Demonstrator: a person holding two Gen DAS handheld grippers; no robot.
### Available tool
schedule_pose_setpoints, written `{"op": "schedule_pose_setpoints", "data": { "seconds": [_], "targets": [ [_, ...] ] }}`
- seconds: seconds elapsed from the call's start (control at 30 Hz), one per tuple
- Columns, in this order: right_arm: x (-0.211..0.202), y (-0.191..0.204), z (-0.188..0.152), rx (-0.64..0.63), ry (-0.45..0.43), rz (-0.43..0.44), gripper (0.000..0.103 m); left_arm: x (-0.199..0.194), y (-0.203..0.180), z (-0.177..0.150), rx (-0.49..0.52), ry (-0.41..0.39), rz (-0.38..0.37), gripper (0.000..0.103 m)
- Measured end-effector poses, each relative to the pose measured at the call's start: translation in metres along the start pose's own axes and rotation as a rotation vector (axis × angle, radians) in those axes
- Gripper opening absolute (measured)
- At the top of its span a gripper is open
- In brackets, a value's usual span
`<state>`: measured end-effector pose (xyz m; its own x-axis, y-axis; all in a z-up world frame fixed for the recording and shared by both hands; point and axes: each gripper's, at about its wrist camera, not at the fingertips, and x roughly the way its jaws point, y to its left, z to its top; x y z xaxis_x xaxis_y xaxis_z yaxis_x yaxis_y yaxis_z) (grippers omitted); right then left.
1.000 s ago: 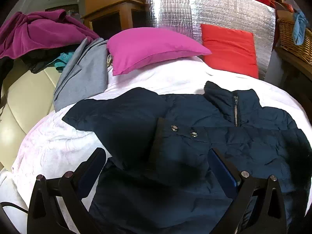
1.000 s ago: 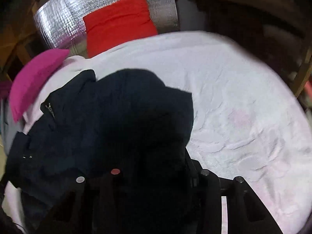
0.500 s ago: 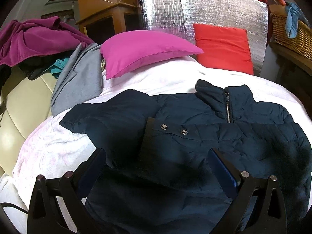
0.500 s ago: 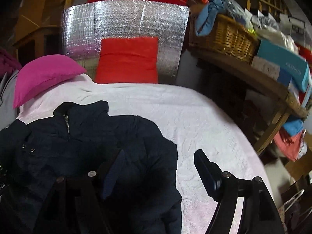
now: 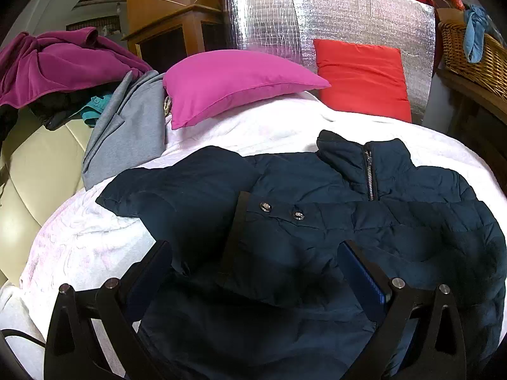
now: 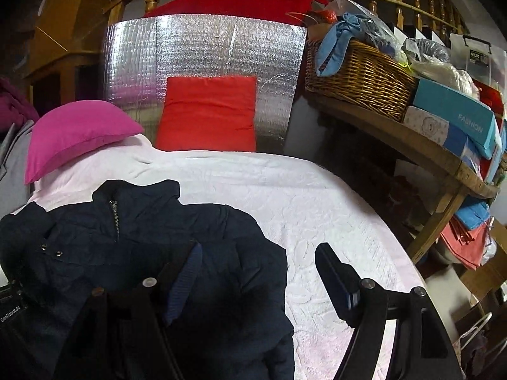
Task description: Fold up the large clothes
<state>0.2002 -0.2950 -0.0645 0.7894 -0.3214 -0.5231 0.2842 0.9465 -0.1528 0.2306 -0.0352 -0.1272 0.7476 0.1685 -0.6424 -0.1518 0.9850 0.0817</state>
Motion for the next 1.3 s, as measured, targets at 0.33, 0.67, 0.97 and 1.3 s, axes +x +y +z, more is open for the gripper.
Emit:
{"op": "schedule_pose_setpoints", "data": {
  "seconds": [0.33,0.67,0.97,1.3],
  "targets": [
    [-0.003,0.005,0.002,-0.011,-0.014,-0.008,0.077,0.000,0.001,0.001,-0.001,0.002,0.000,0.103],
    [-0.007,0.009,0.005,-0.007,-0.029,-0.006,0.077,-0.001,0.003,0.000,-0.001,-0.006,0.004,0.103],
    [-0.009,0.031,0.007,-0.025,-0.034,0.014,0.077,-0.003,0.020,0.003,-0.018,-0.012,0.013,0.103],
    [0.035,0.072,-0.008,0.003,0.166,0.218,0.077,0.021,0.099,0.016,-0.130,0.078,0.005,0.103]
  ]
}}
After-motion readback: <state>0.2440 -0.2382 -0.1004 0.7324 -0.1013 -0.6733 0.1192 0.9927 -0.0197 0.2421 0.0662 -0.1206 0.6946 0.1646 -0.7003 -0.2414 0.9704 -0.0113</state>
